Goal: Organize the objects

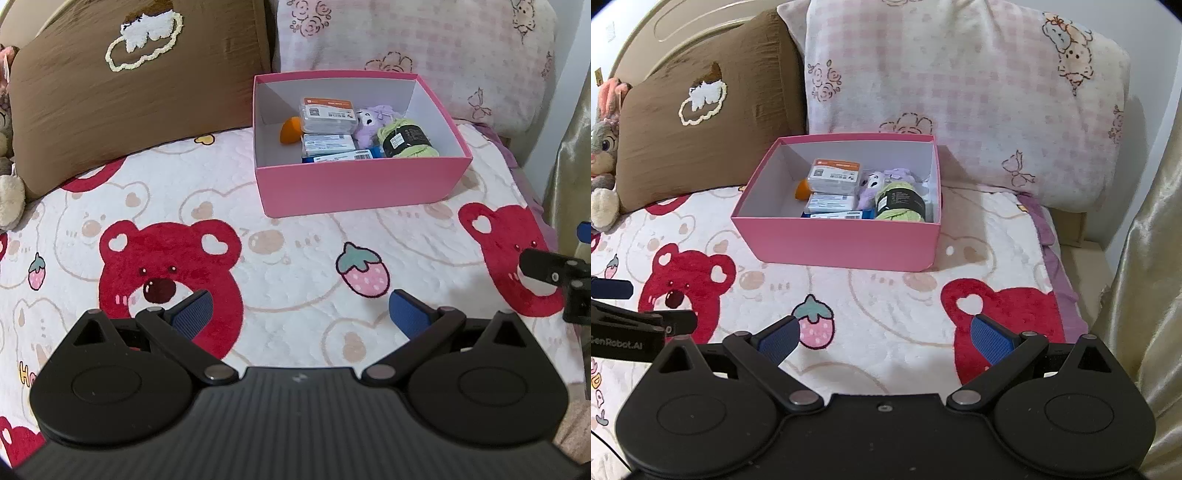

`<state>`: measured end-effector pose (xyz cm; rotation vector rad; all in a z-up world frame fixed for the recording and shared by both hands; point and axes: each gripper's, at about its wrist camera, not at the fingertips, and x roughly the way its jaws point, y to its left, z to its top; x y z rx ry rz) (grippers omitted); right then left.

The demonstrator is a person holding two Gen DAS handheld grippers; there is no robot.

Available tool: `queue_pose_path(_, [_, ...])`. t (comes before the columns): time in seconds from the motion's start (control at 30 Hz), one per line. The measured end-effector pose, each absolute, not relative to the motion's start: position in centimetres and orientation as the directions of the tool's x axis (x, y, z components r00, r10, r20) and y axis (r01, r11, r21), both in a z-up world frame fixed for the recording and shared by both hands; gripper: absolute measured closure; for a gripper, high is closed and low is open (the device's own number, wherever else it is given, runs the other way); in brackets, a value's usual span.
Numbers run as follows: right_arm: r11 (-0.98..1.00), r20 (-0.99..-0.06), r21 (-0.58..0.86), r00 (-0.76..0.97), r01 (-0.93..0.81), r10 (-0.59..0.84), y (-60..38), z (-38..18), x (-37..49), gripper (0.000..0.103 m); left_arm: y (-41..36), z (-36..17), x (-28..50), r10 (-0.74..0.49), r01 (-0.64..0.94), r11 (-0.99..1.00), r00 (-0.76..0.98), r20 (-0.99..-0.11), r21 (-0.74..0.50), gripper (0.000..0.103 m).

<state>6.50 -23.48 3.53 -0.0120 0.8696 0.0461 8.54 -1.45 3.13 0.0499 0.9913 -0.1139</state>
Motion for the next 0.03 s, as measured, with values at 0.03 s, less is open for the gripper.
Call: queue_pose_path(0.03, [0.999, -0.765, 0.006, 0.643, -0.047, 0.035, -23.49, 3.52, 6.49, 0.003, -1.49, 3.13, 8.53, -0.074, 0.12, 0.993, 0.54, -0.838, -0.011, 0.0])
